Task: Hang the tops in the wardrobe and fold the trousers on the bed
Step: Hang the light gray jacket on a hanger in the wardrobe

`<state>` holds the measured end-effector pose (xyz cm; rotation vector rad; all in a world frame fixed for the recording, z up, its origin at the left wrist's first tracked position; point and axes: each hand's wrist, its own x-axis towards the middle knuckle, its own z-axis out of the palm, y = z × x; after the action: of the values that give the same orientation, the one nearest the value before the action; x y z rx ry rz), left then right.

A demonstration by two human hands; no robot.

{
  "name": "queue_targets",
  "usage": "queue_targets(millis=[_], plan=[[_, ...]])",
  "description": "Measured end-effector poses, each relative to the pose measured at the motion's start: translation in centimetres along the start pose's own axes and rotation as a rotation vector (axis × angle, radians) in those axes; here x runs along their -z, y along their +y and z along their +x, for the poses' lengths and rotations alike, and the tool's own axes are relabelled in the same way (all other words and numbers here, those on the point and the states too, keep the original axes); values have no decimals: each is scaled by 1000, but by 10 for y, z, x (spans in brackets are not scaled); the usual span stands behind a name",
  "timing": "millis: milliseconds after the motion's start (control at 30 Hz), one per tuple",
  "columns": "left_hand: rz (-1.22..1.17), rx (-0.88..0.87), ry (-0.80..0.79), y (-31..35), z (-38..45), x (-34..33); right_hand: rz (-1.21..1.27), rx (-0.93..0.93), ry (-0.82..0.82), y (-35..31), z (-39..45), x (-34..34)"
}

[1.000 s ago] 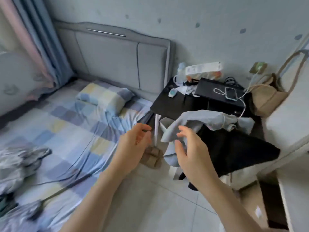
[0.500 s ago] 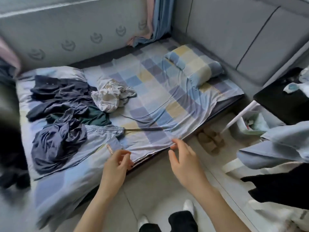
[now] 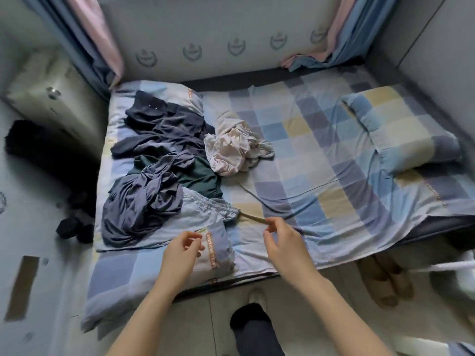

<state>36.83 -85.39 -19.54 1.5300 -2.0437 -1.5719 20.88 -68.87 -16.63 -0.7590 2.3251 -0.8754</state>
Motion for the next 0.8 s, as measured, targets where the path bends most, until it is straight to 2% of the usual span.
queue_targets(millis=[133, 267, 433, 633, 800], plan=[[23, 27, 35, 20, 69, -24, -12, 9, -35, 6, 87, 7], [93, 49, 28, 26, 140, -42, -22, -58, -81, 21, 171, 1], [159, 44, 25, 15, 253, -62, -52, -157, -127, 64, 294, -34], [260, 95, -63, -15, 373, -92, -4, -245, -166, 107, 411, -78], [144, 149, -127, -33, 471, -121, 134, -295, -144, 128, 517, -125]])
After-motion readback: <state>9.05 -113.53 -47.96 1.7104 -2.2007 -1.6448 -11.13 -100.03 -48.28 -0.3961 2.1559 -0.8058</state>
